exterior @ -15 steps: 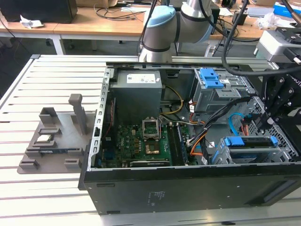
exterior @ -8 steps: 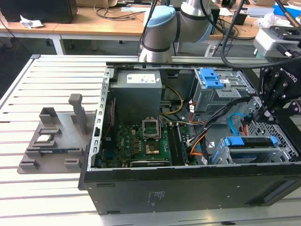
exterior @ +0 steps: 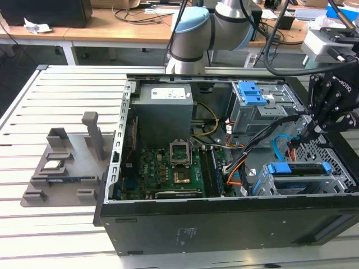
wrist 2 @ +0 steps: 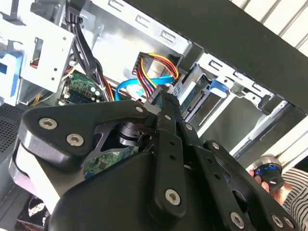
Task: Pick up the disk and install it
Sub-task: 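Insert the first disk wire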
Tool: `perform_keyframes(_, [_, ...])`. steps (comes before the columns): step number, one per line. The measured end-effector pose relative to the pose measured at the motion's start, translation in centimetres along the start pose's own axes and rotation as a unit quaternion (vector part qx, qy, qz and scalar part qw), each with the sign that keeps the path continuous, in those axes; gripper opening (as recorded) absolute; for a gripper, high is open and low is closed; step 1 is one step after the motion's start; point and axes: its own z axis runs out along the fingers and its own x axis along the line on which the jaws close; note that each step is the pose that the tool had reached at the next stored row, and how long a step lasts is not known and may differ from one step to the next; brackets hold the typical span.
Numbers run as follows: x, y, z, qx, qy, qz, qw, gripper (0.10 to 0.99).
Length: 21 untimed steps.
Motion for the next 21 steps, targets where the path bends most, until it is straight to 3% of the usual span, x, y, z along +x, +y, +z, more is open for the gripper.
perform_keyframes(6, [-0.21,0.00,0.13,0.0000,0.0003,0.000,1.0000,0.114])
perform_keyframes(8, [-0.21,0.00,0.13,0.0000,0.0004,0.000,1.0000,0.235])
perform_keyframes(9, [-0.21,0.00,0.14,0.0000,0.0003,0.000,1.0000,0.235])
perform_keyframes(10, [-0.21,0.00,0.13,0.0000,0.0004,0.000,1.0000,0.302])
perform_keyframes(21, [-0.31,0.13,1.37,0.0000,0.0033,0.000,1.0000,0.302])
